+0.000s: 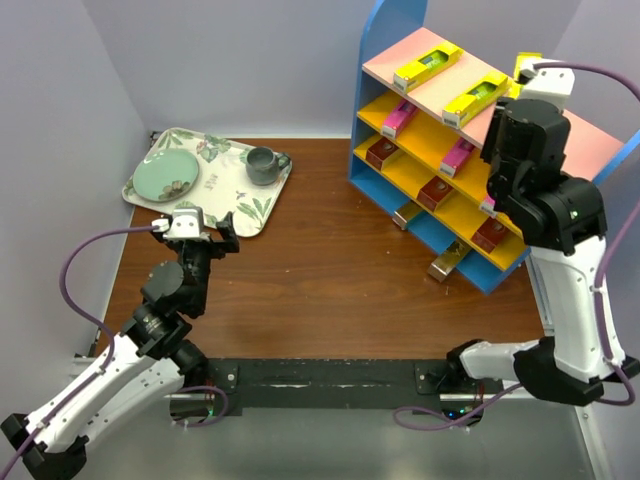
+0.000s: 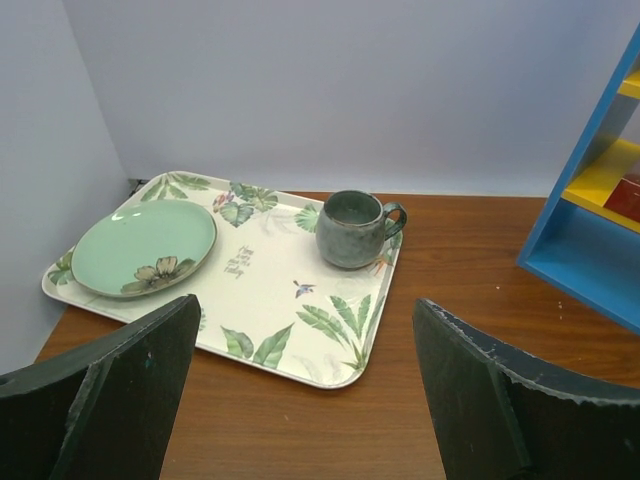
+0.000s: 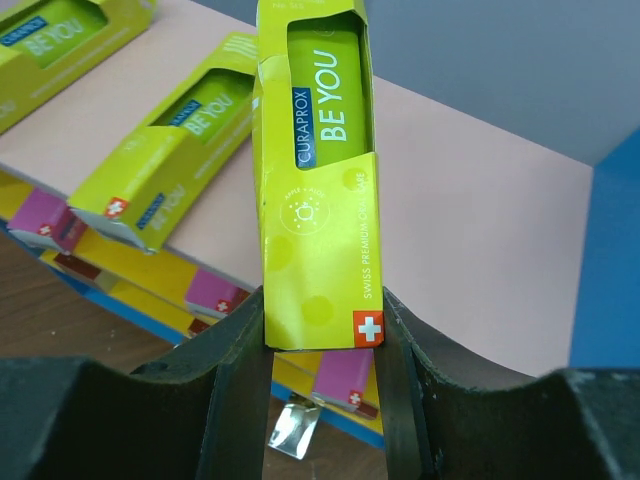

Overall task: Place and organize the toothpastes onto the shelf
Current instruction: Place the toothpaste on the shelf, then reset both arms

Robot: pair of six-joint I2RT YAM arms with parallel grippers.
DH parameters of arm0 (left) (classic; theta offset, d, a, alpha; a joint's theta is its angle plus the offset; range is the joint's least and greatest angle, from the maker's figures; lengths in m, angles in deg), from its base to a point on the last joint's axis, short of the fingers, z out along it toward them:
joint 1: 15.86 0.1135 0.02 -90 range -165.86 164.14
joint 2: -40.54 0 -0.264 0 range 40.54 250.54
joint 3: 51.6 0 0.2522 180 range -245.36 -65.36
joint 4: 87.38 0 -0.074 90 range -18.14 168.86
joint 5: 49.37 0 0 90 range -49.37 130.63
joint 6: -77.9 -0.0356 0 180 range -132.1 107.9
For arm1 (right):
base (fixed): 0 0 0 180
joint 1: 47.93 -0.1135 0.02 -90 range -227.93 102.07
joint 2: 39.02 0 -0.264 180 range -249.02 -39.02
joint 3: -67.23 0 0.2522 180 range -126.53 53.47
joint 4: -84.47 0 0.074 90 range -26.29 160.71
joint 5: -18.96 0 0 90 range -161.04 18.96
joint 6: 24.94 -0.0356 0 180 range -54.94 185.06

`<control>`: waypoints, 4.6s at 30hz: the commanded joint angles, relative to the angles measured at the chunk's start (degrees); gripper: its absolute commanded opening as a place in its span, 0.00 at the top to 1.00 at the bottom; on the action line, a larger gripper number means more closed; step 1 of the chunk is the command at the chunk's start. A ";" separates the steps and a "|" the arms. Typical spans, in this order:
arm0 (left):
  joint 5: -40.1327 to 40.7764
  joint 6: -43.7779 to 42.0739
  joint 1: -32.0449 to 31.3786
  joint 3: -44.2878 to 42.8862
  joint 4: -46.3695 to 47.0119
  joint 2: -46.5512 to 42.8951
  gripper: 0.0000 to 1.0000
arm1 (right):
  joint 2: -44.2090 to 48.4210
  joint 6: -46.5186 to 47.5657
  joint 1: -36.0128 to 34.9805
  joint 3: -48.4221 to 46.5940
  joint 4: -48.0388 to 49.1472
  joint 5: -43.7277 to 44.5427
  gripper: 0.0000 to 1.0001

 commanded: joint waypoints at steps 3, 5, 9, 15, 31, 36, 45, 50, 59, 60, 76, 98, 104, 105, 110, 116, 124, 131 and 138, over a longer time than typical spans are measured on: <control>-1.46 0.21 1.05 -0.05 0.01 0.17 0.08 | 0.55 -3.81 4.22 3.76 0.64 -0.25 0.86; -1.63 1.87 1.22 0.03 -0.25 0.17 0.08 | 0.37 -5.66 7.03 5.43 0.20 -3.22 0.85; -2.34 2.31 1.75 0.03 -0.43 0.52 0.08 | 0.89 -8.56 9.50 8.86 0.72 -5.44 0.83; -4.01 2.93 2.45 -0.14 -0.69 1.13 0.08 | 2.82 -10.85 10.29 11.94 0.81 -5.09 0.72; -7.34 4.25 4.21 -0.49 -1.57 2.28 0.09 | 8.36 -14.27 10.47 18.88 4.24 -4.64 0.51; -7.96 4.34 4.48 -0.49 -1.66 2.63 0.09 | 9.77 -14.63 10.38 20.90 6.70 -8.07 0.36; -9.02 4.77 5.18 -0.58 -1.75 2.98 0.09 | 11.88 -14.80 10.38 21.35 8.55 -13.26 0.35; -9.46 4.95 5.53 -0.67 -1.75 3.07 0.09 | 11.97 -14.80 10.38 21.70 9.07 -15.02 0.35; -8.40 5.04 5.97 -0.76 -2.10 2.02 0.09 | 17.84 -13.23 10.38 26.52 13.46 -14.75 0.29; -8.40 5.13 6.06 -0.93 -2.18 1.23 0.09 | 20.73 -12.09 10.29 28.80 14.86 -16.58 0.28; -5.24 7.06 6.06 -8.84 -16.15 -12.31 0.00 | 49.31 0.49 10.38 49.38 24.28 -33.13 0.02; -4.36 10.22 6.06 -14.12 -31.18 -31.10 0.00 | 75.34 4.62 10.29 63.97 15.40 -26.80 0.02; -3.48 11.72 5.97 -14.99 -33.82 -31.56 0.00 | 75.25 4.27 10.29 63.89 15.40 -27.50 0.02; -3.39 12.07 6.06 -15.08 -34.09 -31.56 0.00 | 75.34 4.36 10.38 63.89 15.40 -27.59 0.02; -3.39 13.04 6.06 -14.47 -34.53 -32.17 0.00 | 75.25 4.36 10.29 63.89 15.32 -28.12 0.02; -2.87 13.56 6.06 -13.59 -34.79 -33.14 0.00 | 75.34 4.09 10.29 64.41 15.49 -28.82 0.02; -3.39 14.79 5.97 -13.94 -35.14 -33.41 0.00 | 75.34 4.09 10.38 65.03 15.75 -28.82 0.02; -2.43 14.62 6.06 -15.34 -36.20 -34.11 0.00 | 75.34 3.74 10.29 64.94 15.49 -29.08 0.02; -2.07 14.97 6.06 -17.54 -37.95 -34.11 0.00 | 75.34 3.57 10.29 65.12 16.02 -29.17 0.02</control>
